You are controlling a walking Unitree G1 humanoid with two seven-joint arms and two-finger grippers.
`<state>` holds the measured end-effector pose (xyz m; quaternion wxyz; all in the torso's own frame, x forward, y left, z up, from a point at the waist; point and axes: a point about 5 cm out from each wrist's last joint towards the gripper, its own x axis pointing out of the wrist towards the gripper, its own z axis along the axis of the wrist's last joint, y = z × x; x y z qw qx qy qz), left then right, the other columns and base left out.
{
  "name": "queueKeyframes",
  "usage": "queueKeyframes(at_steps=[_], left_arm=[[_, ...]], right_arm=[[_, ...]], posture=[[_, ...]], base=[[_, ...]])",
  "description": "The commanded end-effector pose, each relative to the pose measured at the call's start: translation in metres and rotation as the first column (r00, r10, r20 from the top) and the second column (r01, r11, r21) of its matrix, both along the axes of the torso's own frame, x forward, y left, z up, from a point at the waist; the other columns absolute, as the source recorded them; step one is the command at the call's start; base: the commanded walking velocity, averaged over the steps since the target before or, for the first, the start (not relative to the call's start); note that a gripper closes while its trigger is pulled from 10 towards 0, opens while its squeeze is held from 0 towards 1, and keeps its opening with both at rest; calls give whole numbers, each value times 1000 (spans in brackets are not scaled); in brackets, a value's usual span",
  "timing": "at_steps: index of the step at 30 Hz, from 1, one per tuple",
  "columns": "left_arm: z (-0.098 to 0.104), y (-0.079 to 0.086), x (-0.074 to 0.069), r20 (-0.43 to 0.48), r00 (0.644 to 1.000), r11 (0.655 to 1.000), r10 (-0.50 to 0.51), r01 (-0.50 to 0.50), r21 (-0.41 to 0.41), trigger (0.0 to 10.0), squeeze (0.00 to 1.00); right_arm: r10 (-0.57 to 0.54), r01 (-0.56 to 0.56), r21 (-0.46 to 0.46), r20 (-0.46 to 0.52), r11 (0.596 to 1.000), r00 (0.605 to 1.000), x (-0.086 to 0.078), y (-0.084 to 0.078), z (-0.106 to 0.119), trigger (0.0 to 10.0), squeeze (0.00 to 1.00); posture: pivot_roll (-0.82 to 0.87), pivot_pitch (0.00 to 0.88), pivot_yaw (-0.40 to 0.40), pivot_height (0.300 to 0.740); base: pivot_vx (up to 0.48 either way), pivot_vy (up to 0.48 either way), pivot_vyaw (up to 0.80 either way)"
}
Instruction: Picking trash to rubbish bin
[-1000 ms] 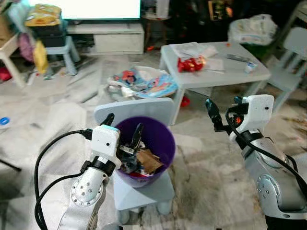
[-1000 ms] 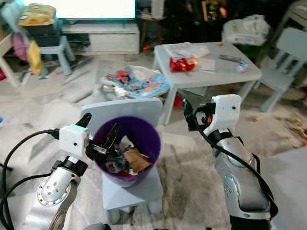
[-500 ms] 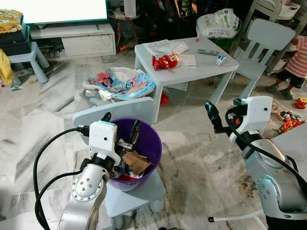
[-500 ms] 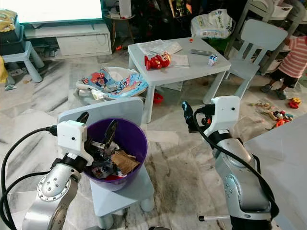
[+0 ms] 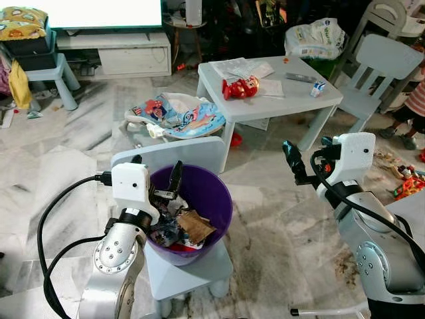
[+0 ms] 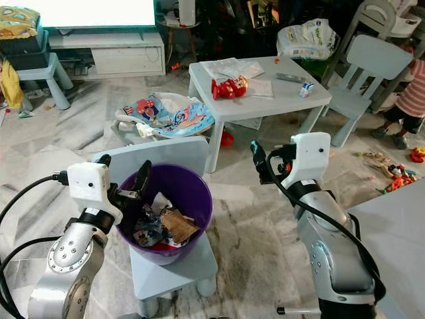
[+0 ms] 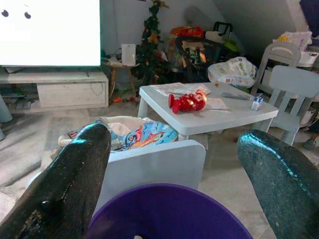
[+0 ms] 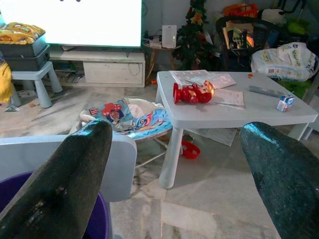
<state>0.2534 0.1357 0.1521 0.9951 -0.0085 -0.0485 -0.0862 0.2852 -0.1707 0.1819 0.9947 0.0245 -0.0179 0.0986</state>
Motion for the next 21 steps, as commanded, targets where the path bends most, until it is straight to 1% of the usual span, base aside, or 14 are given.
queueKeyframes(at_steps=[1, 7, 21], left_arm=[[4, -4, -1, 8, 1000, 1000, -8, 8, -2, 10000, 0], [3, -5, 0, 4, 1000, 1000, -7, 7, -14, 10000, 0], [2, -6, 2, -6, 1000, 1000, -16, 16, -20, 10000, 0]], right_arm=[[-4, 4, -9, 1, 1000, 1000, 0, -3, 3, 10000, 0], [2, -2, -8, -2, 1000, 1000, 1, -2, 3, 10000, 0], [-3, 3, 0, -8, 1000, 1000, 2, -2, 2, 10000, 0]], posture=[[81, 83, -135, 740], [81, 80, -138, 740], [78, 76, -132, 740]], base=[[0, 0, 0], [0, 0, 0], [-271, 0, 0]])
